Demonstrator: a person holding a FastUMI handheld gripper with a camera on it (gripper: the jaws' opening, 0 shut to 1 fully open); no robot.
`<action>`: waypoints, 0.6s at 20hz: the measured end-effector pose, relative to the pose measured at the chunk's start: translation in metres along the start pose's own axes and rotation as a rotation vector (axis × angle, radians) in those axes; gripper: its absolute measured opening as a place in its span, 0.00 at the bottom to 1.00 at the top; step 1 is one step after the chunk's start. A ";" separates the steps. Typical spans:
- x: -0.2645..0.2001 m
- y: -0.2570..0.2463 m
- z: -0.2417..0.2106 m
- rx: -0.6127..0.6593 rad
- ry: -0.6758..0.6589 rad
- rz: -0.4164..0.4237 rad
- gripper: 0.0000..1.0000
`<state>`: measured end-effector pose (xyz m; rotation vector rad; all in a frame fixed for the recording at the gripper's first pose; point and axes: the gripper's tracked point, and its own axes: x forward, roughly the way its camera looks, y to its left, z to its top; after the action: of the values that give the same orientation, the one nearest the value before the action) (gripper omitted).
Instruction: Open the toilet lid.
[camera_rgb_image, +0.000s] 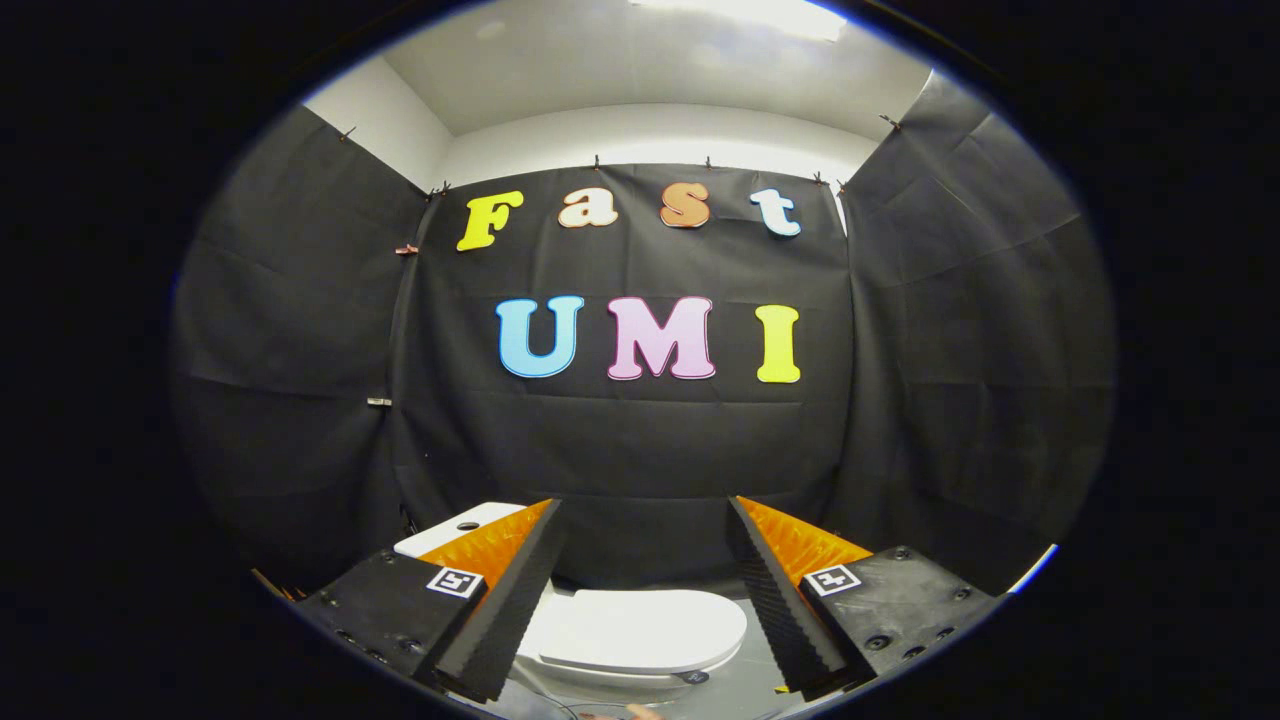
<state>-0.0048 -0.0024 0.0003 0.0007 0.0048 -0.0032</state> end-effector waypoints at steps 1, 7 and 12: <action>0.001 -0.002 0.001 0.001 -0.003 -0.005 1.00; 0.008 -0.014 -0.032 0.020 0.052 -0.037 1.00; 0.024 -0.038 -0.080 0.082 0.118 -0.093 1.00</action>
<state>0.0188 -0.0403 -0.0794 0.0831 0.1228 -0.0966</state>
